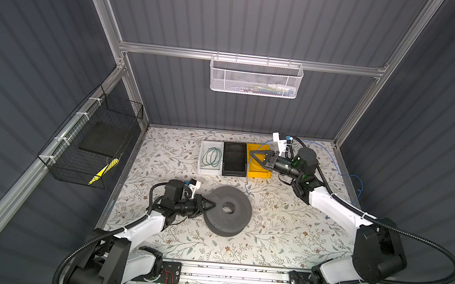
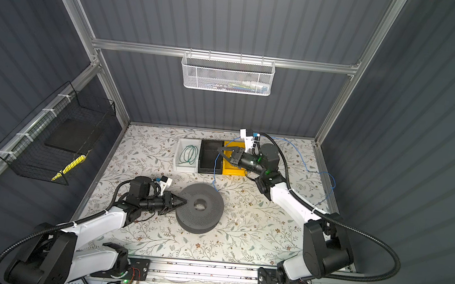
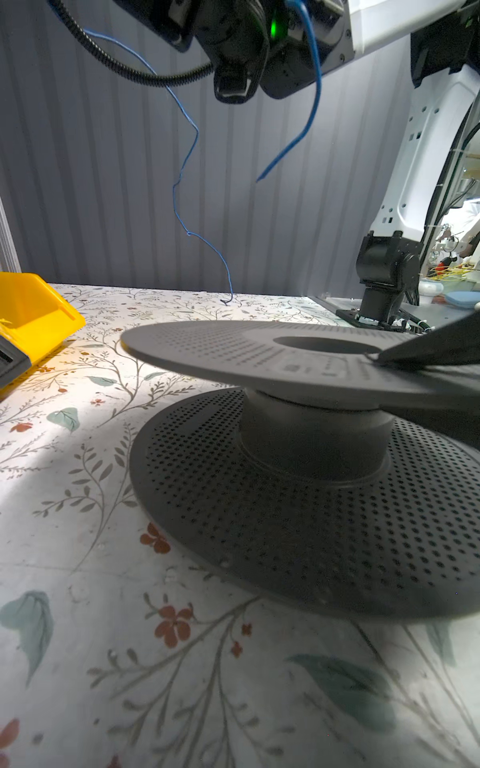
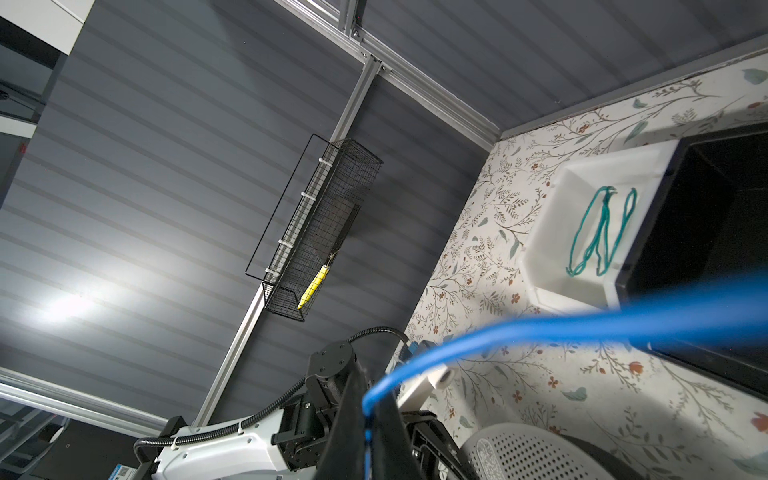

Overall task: Wrap the cables
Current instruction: 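Grasp the grey spool rim with the left gripper and tip it upright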

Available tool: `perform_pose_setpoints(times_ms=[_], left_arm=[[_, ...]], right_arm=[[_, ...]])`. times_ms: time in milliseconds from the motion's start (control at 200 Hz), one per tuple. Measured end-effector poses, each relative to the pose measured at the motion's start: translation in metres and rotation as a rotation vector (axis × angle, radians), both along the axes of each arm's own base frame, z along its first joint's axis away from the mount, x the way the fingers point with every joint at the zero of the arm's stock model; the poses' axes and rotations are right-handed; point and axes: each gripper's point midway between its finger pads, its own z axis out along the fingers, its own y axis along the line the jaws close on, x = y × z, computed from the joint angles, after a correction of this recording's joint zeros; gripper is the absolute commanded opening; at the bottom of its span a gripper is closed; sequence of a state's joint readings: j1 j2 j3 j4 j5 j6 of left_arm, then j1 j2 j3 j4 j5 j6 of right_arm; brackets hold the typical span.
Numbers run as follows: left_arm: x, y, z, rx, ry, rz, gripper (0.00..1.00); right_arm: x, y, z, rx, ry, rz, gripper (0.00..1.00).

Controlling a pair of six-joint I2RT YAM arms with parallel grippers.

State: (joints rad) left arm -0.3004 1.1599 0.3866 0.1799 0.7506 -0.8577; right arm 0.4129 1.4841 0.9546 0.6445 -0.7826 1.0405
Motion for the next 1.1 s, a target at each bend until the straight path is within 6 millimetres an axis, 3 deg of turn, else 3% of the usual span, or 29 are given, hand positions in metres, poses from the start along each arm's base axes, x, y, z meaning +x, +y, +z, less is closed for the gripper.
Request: perform_pose_setpoints(times_ms=[180,440,620,825,1100], left_arm=[[0.011,0.003,0.026,0.058,-0.041,0.009,0.0],[0.031,0.015,0.072,0.234,-0.072,0.035,0.0],[0.045,0.019,0.095,0.465,-0.079,0.023,0.0],[0.042,-0.007,0.097,0.691,-0.077,-0.064,0.0],[0.041,-0.032,0.097,0.974,-0.115,-0.119,0.0]], right_arm=[[0.0,-0.01,-0.003,0.011,0.008,-0.021,0.0],[-0.009,-0.034,0.017,0.034,-0.051,-0.069,0.0],[-0.01,-0.044,0.004,0.032,-0.031,-0.091,0.0],[-0.009,-0.058,-0.013,0.033,0.002,-0.124,0.0],[-0.01,-0.076,-0.006,0.053,-0.03,-0.161,0.0]])
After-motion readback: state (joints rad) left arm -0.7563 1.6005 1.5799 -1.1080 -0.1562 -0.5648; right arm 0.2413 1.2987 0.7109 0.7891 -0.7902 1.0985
